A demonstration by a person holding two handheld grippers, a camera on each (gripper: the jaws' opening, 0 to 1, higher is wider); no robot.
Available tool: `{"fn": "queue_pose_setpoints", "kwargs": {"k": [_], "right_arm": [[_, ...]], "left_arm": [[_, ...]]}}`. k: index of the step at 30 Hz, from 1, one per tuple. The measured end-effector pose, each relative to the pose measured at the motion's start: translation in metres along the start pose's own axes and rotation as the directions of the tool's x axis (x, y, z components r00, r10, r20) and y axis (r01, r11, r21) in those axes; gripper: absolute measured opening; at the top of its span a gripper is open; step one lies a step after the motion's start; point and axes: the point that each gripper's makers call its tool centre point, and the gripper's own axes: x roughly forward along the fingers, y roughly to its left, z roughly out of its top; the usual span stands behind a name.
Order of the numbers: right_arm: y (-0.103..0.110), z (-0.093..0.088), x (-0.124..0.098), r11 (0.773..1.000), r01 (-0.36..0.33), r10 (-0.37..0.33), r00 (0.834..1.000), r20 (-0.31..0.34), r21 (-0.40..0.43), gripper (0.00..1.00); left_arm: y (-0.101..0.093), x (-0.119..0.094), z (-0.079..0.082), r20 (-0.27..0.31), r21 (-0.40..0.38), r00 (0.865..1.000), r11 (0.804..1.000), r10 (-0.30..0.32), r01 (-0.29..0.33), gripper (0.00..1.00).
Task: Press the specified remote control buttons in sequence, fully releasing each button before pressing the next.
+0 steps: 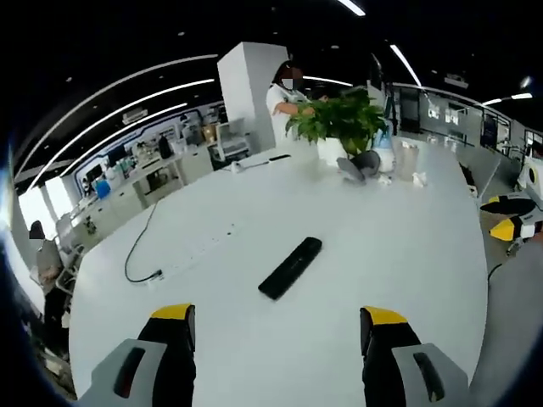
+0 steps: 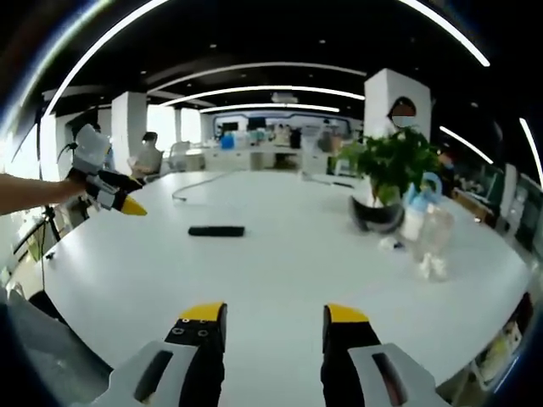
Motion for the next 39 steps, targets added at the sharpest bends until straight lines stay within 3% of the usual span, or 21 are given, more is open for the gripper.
{"fn": "queue_pose_setpoints", "kwargs": {"k": [12, 19, 22, 25, 31, 36, 39], "right_arm": [[0.008, -0.018, 0.002, 0.999, -0.049, 0.047, 0.991, -0.126, -0.008, 0.00], [0.014, -0.026, 0.003, 0.997, -0.072, 0.068, 0.982, -0.176, -0.020, 0.00], [0.015, -0.029, 0.003, 0.997, -0.078, 0.072, 0.979, -0.190, -0.023, 0.00], [0.016, -0.032, 0.004, 0.996, -0.080, 0.072, 0.975, -0.209, -0.032, 0.00], [0.017, -0.033, 0.004, 0.996, -0.086, 0.077, 0.973, -0.217, -0.029, 0.00], [0.018, -0.035, 0.004, 0.995, -0.090, 0.081, 0.970, -0.230, -0.030, 0.00], [0.018, -0.036, 0.004, 0.996, -0.090, 0.081, 0.968, -0.236, -0.027, 0.00]], "left_arm": [[0.009, 0.046, 0.004, -0.095, 0.095, 0.994, 0.993, -0.060, 0.069, 0.77], [0.006, 0.072, 0.004, -0.160, 0.164, 0.981, 0.977, -0.109, 0.136, 0.73], [0.000, 0.080, 0.002, -0.209, 0.163, 0.963, 0.965, -0.169, 0.205, 0.72], [0.003, 0.089, 0.004, -0.233, 0.194, 0.956, 0.955, -0.177, 0.224, 0.70], [0.003, 0.108, 0.006, -0.298, 0.213, 0.927, 0.931, -0.226, 0.296, 0.62], [-0.003, 0.124, -0.007, -0.385, 0.227, 0.877, 0.891, -0.288, 0.393, 0.49], [-0.001, 0.134, -0.012, -0.410, 0.249, 0.866, 0.879, -0.284, 0.406, 0.48]]}}
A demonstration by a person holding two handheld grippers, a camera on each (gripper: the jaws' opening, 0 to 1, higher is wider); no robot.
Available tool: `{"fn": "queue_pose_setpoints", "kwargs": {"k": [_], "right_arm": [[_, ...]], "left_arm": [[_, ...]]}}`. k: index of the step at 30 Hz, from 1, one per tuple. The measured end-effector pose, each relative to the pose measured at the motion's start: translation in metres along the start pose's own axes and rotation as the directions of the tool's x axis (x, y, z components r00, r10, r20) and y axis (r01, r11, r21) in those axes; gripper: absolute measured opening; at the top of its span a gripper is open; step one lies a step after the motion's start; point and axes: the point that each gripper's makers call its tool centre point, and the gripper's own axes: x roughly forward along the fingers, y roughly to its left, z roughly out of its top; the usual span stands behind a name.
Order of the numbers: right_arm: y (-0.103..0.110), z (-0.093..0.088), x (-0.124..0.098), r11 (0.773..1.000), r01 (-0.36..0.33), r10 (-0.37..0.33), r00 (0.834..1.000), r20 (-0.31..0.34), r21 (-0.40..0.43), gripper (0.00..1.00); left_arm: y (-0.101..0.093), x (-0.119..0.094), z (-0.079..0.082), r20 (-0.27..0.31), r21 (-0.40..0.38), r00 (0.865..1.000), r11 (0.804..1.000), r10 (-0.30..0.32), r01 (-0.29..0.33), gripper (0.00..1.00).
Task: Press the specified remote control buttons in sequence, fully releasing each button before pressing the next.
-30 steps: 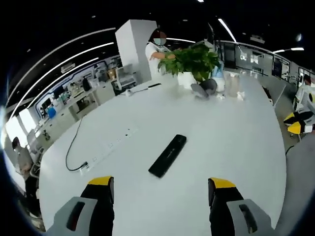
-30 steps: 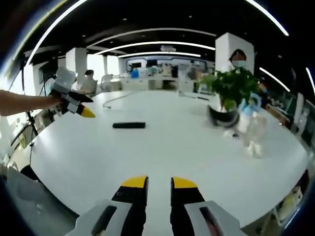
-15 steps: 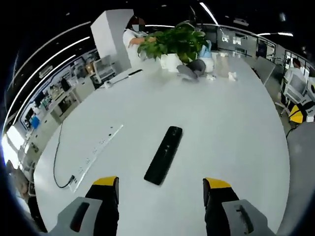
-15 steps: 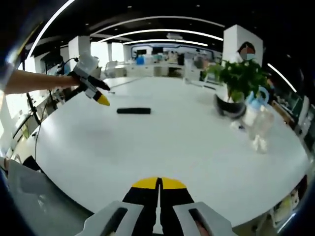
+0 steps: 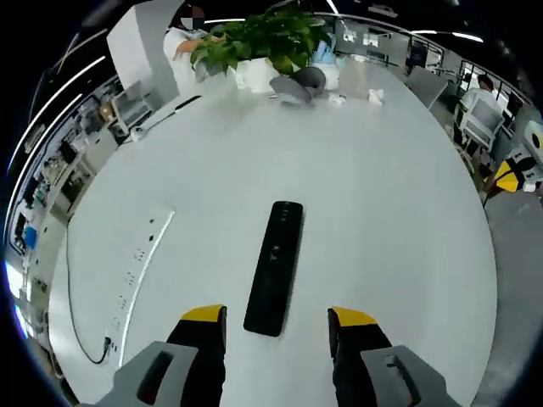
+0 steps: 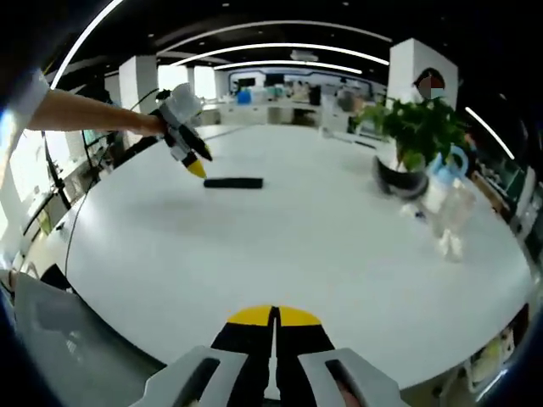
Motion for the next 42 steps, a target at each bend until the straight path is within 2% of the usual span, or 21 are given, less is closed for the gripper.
{"fn": "queue_pose_setpoints", "kwargs": {"k": [3, 8, 13, 14, 15, 17, 23, 27, 35, 42], "right_arm": [[0.000, -0.001, 0.000, 1.000, 0.000, 0.000, 1.000, -0.003, 0.001, 0.00], [0.002, -0.002, 0.001, 1.000, -0.006, 0.006, 1.000, -0.013, -0.005, 0.00], [0.002, -0.003, 0.002, 1.000, -0.009, 0.008, 1.000, -0.019, -0.010, 0.00], [0.002, -0.003, 0.002, 1.000, -0.008, 0.008, 1.000, -0.020, -0.008, 0.00], [0.002, -0.003, 0.002, 1.000, -0.008, 0.008, 1.000, -0.021, -0.007, 0.00], [0.002, -0.003, 0.002, 1.000, -0.009, 0.009, 1.000, -0.021, -0.007, 0.00], [0.005, -0.004, 0.002, 1.000, -0.020, 0.020, 0.999, -0.026, -0.014, 0.00], [0.006, -0.004, 0.002, 1.000, -0.023, 0.022, 0.999, -0.028, -0.017, 0.00], [0.006, -0.002, 0.001, 1.000, -0.024, 0.024, 0.999, -0.021, -0.014, 0.00], [0.007, -0.003, 0.002, 0.999, -0.030, 0.029, 0.999, -0.028, -0.017, 0.00]], "left_arm": [[0.002, 0.009, -0.002, -0.018, 0.014, 1.000, 1.000, -0.015, 0.015, 0.46], [0.003, 0.027, -0.017, -0.098, 0.029, 0.995, 0.999, -0.036, 0.039, 0.46], [0.001, 0.036, -0.022, -0.132, 0.029, 0.989, 0.998, -0.060, 0.064, 0.44], [-0.001, 0.035, -0.018, -0.120, 0.032, 0.988, 0.995, -0.093, 0.097, 0.42], [0.003, 0.036, -0.018, -0.128, 0.000, 0.989, 0.997, -0.077, 0.077, 0.42], [-0.002, 0.037, -0.018, -0.138, 0.023, 0.985, 0.994, -0.106, 0.110, 0.40], [0.000, 0.038, -0.019, -0.141, 0.049, 0.983, 0.991, -0.117, 0.125, 0.36], [0.007, 0.037, -0.019, -0.105, 0.020, 0.990, 0.995, -0.094, 0.096, 0.25], [0.002, 0.036, -0.019, -0.124, 0.050, 0.989, 0.995, -0.079, 0.086, 0.24], [0.000, 0.034, -0.020, -0.131, 0.031, 0.989, 0.997, -0.072, 0.076, 0.24]]}}
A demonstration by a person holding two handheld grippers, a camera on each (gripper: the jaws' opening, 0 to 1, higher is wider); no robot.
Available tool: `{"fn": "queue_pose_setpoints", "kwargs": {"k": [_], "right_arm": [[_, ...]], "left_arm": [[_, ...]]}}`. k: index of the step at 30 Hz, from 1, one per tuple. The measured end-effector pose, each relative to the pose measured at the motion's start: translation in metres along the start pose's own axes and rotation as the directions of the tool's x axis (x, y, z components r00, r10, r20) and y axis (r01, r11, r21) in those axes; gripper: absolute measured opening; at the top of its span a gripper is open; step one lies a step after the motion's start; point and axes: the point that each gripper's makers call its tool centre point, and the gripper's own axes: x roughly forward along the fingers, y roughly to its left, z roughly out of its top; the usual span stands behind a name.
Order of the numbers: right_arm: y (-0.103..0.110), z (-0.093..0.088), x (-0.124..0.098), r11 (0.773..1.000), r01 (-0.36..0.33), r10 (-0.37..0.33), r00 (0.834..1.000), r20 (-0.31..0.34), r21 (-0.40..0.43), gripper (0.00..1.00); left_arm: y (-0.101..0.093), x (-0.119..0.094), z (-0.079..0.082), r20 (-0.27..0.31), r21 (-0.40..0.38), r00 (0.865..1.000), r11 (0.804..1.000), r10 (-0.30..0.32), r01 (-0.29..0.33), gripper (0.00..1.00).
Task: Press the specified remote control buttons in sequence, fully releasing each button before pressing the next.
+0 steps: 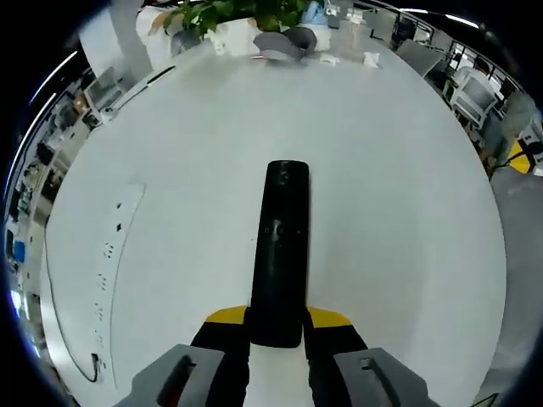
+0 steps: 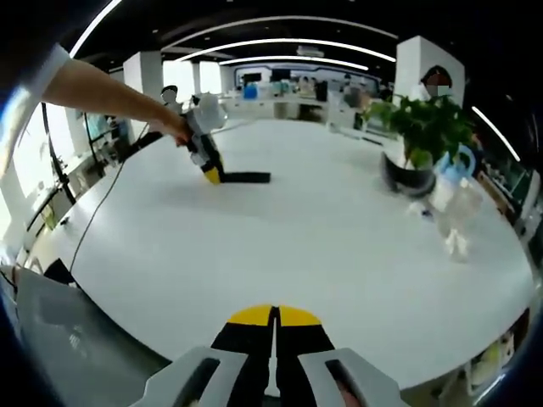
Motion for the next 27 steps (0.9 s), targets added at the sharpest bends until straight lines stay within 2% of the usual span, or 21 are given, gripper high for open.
{"fn": "queue_pose_setpoints", "kwargs": {"k": [4, 10, 17, 27], "right_arm": [[-0.001, 0.000, 0.000, 1.000, 0.001, -0.001, 1.000, -0.003, 0.007, 0.00], [-0.004, 0.000, -0.001, 0.999, 0.011, -0.012, 1.000, 0.005, 0.040, 0.00], [-0.010, 0.002, -0.001, 0.997, 0.033, -0.034, 0.999, 0.016, 0.065, 0.00], [-0.005, 0.000, 0.000, 0.999, 0.018, -0.019, 1.000, 0.005, 0.038, 0.00]], "left_arm": [[0.000, 0.000, 0.000, -0.017, -0.007, 1.000, 1.000, 0.002, -0.002, 0.24], [-0.001, 0.000, 0.000, -0.010, -0.015, 1.000, 1.000, 0.003, -0.003, 0.24], [0.000, 0.003, 0.001, -0.039, 0.001, 0.999, 1.000, 0.000, 0.000, 0.23], [-0.011, 0.005, -0.001, -0.072, -0.016, 0.997, 1.000, 0.003, -0.004, 0.23]]}}
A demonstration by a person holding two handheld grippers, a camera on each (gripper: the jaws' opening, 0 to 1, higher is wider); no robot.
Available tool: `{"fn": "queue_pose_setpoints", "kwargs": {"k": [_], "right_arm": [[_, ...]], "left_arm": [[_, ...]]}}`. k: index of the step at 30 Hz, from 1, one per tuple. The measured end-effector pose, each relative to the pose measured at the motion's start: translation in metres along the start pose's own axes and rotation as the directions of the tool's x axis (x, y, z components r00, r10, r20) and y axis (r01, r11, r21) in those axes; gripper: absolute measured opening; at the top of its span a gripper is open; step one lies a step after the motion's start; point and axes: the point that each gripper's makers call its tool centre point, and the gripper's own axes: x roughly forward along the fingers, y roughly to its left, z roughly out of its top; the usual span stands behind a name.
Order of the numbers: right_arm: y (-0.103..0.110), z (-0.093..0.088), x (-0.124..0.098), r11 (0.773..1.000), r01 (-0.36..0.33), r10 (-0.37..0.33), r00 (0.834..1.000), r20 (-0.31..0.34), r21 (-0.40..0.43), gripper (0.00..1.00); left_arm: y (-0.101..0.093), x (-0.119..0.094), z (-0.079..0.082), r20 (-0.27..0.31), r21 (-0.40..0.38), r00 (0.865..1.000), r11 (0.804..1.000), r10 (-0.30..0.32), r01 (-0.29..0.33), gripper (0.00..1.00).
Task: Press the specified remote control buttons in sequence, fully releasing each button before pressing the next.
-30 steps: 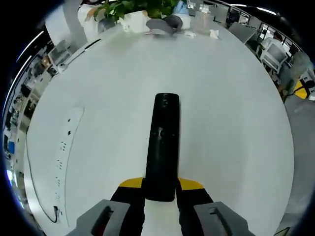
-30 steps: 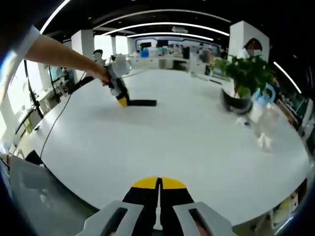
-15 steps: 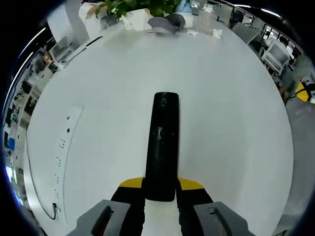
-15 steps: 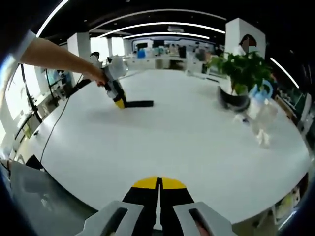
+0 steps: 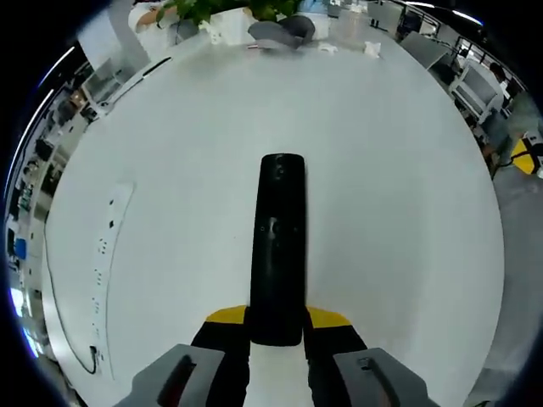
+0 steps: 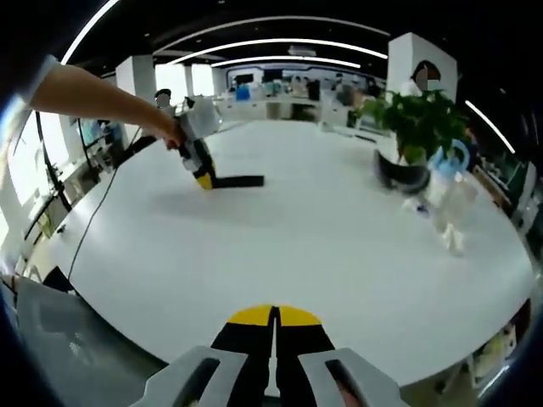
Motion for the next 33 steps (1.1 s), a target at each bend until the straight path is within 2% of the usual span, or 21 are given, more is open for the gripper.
{"fn": "queue_pose_setpoints", "kwargs": {"k": [7, 15, 26, 33], "right_arm": [[0.007, 0.000, 0.000, 0.999, -0.021, 0.021, 1.000, -0.004, -0.033, 0.00], [0.007, 0.001, -0.001, 0.999, -0.032, 0.032, 0.999, 0.008, -0.025, 0.00], [0.007, 0.003, -0.002, 0.999, -0.033, 0.033, 0.999, 0.021, -0.027, 0.00], [0.006, 0.003, -0.002, 0.999, -0.026, 0.026, 0.999, 0.020, -0.029, 0.00]], "left_arm": [[-0.011, -0.001, -0.002, -0.005, -0.015, 1.000, 1.000, 0.008, -0.008, 0.23], [-0.026, -0.002, -0.002, -0.011, -0.029, 1.000, 1.000, 0.013, -0.013, 0.23], [-0.046, -0.002, -0.005, -0.068, 0.007, 0.998, 1.000, 0.010, -0.010, 0.23], [-0.065, -0.004, -0.009, -0.069, 0.018, 0.998, 1.000, 0.008, -0.006, 0.23]]}}
